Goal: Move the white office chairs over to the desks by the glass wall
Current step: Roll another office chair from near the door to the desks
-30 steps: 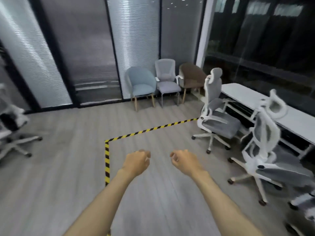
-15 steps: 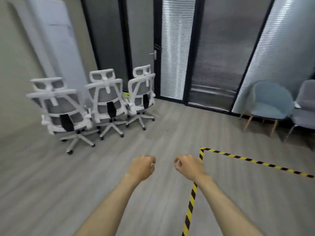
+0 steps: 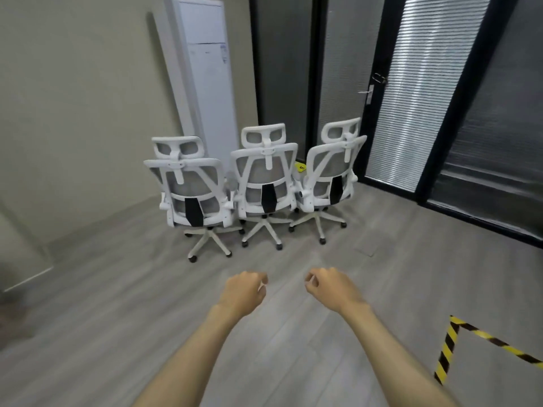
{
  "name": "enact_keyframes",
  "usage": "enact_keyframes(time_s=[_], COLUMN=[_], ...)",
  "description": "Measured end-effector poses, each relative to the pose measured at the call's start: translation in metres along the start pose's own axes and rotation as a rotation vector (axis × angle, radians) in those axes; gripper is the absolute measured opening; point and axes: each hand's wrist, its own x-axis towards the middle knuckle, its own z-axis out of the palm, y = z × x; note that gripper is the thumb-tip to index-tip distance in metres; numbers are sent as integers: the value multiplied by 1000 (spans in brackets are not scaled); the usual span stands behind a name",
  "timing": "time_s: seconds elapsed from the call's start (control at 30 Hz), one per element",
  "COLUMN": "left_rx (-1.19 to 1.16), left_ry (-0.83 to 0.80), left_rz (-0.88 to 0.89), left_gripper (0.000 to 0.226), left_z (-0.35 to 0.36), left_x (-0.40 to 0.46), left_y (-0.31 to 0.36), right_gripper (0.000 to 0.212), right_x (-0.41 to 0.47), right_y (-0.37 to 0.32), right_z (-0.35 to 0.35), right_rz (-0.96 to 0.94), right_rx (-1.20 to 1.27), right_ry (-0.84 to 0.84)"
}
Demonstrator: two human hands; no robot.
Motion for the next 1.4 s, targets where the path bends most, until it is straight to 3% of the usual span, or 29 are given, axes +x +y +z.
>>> enact_keyframes(time_s=[0.4,0.77,1.1,1.4], left_rx=[25,-17,-107,-21], left_ry=[102,220,304,392], left_rz=[-212,-385,-401,-384], left_gripper=[26,22,20,43], left_z=[-64,-93,-138,-188], left_x=[187,357,513,642], left_y=[-122,-335,-486,-621], right_gripper=[20,16,20,20], right_x=[270,528,732,935], right_y=[-60,-198,-295,-376], right_z=[-21,19,23,40], right_rz=[-214,-354,-439,-589], right_rx=[-17,-9,24,207], right_ry=[-107,-126,-93,21])
